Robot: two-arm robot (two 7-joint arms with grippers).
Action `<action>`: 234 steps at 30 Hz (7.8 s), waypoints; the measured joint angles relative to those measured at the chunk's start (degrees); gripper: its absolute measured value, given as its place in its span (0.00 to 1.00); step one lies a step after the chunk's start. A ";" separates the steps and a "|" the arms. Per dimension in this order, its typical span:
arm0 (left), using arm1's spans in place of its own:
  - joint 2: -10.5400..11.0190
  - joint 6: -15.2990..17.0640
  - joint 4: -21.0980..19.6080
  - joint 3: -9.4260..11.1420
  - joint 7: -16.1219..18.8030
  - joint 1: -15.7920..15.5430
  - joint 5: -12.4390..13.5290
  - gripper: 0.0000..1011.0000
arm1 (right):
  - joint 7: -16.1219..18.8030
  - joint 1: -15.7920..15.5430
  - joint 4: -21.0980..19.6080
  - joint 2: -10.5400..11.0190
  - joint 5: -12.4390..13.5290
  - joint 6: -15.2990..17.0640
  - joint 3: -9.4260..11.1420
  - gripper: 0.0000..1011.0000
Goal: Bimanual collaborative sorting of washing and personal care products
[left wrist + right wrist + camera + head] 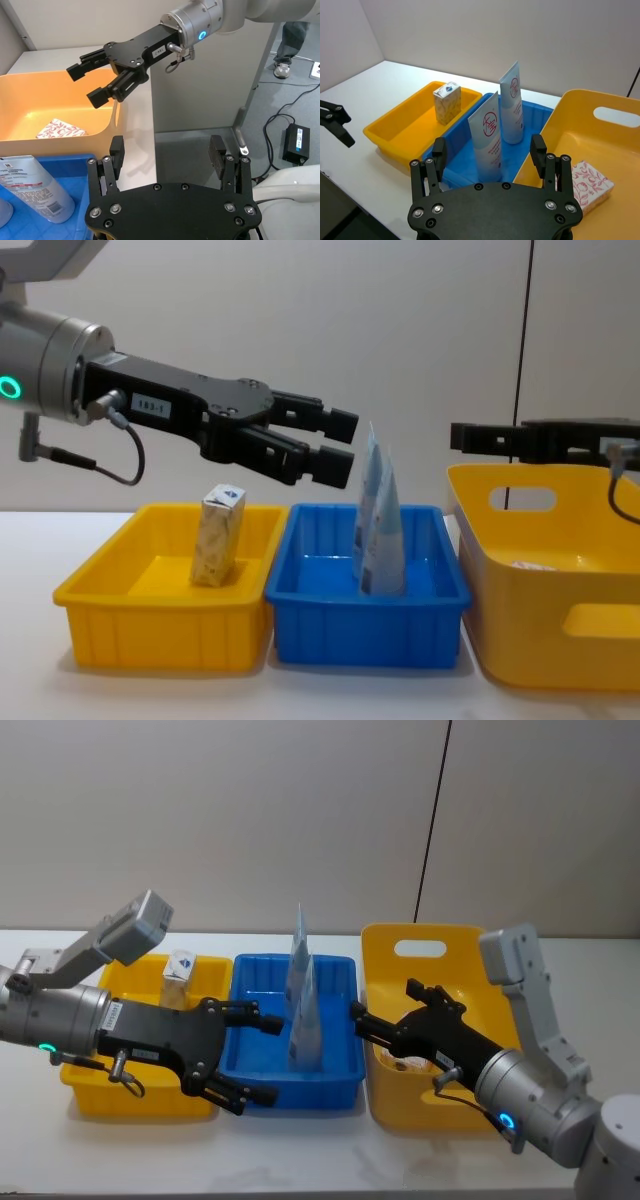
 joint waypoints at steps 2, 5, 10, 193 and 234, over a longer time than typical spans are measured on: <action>0.00 0.00 0.00 0.00 0.00 0.00 0.00 0.99 | -0.29 -0.69 -0.71 0.06 -0.19 0.05 0.13 0.99; 0.00 0.00 0.00 0.00 0.00 0.00 0.00 0.99 | -0.58 -1.19 -1.26 0.08 -0.52 0.06 0.19 0.99; 0.00 0.00 0.00 0.00 0.00 0.00 0.00 0.99 | -1.18 -1.85 -1.61 -0.05 -1.39 -0.03 0.18 0.99; 0.00 0.00 0.00 0.00 0.00 0.00 0.00 0.99 | -6.07 20.81 28.41 -14.96 -12.95 -14.93 8.47 0.00; 0.00 0.00 0.00 0.00 0.00 0.00 0.00 0.99 | -10.94 26.41 47.45 -18.22 -21.47 -24.61 6.49 0.45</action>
